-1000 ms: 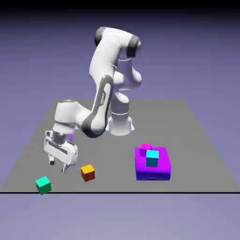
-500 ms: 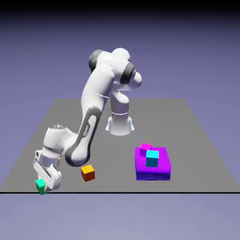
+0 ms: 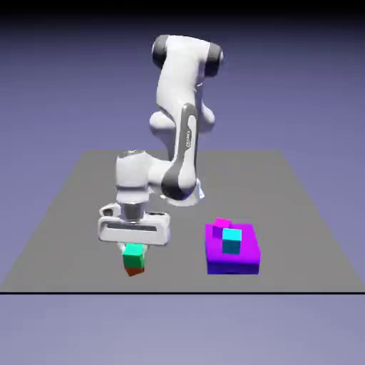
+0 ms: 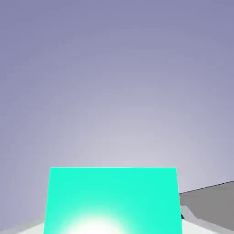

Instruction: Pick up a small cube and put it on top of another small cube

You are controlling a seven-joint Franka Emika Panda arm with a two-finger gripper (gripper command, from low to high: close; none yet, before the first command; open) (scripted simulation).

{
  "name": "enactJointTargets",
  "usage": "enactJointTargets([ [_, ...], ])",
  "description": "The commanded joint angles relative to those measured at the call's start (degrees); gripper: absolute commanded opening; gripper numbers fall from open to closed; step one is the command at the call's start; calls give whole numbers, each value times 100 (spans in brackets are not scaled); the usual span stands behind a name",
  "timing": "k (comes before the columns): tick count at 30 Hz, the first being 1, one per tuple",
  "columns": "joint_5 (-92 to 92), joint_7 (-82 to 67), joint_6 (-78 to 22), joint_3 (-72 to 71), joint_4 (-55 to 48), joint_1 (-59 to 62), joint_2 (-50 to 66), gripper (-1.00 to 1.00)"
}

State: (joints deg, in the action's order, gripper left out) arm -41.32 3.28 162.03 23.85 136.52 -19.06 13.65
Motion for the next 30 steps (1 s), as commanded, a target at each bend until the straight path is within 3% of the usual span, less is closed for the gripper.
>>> enactJointTargets([
  [1,99,-210,-53,-98,128,-77,-208,-100],
  [11,1098,-2297,-617,-1085,1404,-850,-2284,-100],
  [20,-802,-3948,78,-1582,1120,-905,-1120,-100],
  [21,-802,-3948,78,-1582,1120,-905,-1120,100],
  [30,1150,-2408,-647,-1137,1471,-891,-2394,100],
])
